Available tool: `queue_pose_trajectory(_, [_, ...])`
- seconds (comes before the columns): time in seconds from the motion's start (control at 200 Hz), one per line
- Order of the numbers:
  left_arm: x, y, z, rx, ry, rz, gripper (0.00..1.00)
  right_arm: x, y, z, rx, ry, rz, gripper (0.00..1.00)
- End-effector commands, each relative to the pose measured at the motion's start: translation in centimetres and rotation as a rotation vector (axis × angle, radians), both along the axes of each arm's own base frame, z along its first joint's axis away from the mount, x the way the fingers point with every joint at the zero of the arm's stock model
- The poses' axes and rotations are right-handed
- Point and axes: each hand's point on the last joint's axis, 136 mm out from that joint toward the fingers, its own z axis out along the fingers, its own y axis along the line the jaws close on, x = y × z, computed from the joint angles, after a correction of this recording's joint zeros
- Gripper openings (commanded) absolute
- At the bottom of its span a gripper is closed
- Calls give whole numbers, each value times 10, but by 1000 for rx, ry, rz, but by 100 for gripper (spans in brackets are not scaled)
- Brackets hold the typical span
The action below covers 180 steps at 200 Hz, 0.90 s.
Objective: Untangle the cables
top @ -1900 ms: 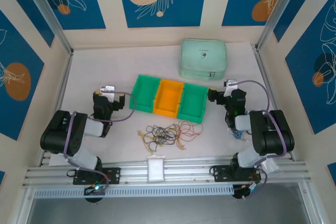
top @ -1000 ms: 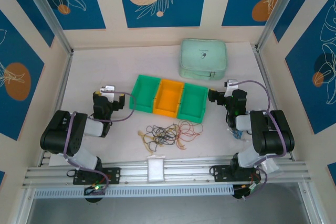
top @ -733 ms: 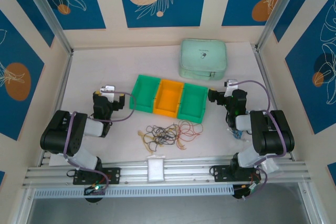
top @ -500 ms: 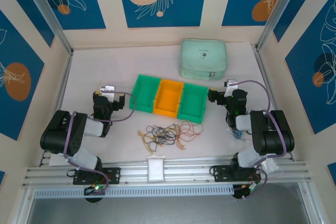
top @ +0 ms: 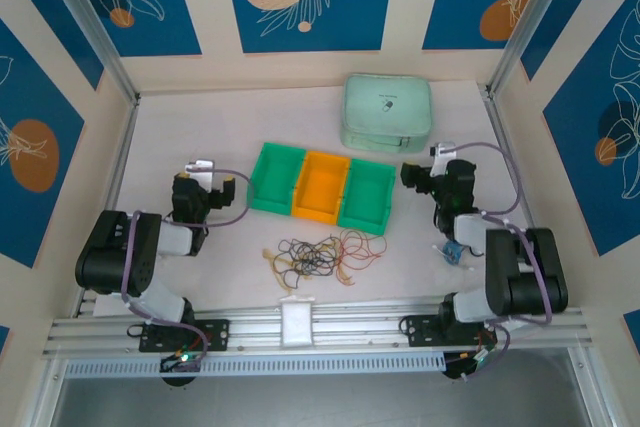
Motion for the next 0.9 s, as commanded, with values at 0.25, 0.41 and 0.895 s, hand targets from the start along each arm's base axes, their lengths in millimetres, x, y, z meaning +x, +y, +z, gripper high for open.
queue_pose_trajectory(0.25, [2, 16, 16, -17, -44, 103, 100, -82, 108, 54, 247, 422, 340, 75])
queue_pose_trajectory(0.41, [3, 18, 23, -13, -40, 112, 88, -127, 141, 63, 138, 489, 460, 69])
queue_pose_trajectory(0.895, [-99, -117, 129, -276, 167, -274, 63, -214, 140, 19, 23, 835, 381, 51])
